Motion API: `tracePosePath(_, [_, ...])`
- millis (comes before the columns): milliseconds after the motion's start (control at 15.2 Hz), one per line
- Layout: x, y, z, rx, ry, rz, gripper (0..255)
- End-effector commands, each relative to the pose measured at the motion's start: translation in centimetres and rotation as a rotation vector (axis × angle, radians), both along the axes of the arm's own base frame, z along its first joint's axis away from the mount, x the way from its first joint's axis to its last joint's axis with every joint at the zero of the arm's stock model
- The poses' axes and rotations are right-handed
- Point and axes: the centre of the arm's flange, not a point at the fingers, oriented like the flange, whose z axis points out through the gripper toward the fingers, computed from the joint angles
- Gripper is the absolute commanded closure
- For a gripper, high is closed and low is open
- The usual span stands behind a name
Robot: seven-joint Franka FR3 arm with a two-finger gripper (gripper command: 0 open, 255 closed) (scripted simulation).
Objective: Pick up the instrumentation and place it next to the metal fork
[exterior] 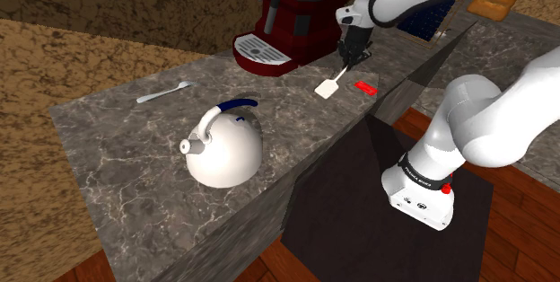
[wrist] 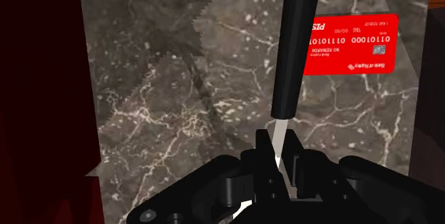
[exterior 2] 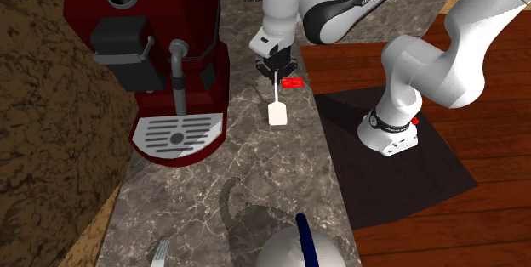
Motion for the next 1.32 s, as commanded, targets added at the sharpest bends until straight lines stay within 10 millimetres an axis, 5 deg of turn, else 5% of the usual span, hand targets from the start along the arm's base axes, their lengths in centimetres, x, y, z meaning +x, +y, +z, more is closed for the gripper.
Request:
tracePosePath(0, [0.0, 0.0, 1.2, 0.000, 0.000, 0.000, 255])
tracePosePath(264, [0.0, 0.0, 3.0, 0.000, 0.000, 0.000, 255])
tracePosePath(1254, [8.1, 18.1, 3.0, 0.000, 0.000, 0.000, 255])
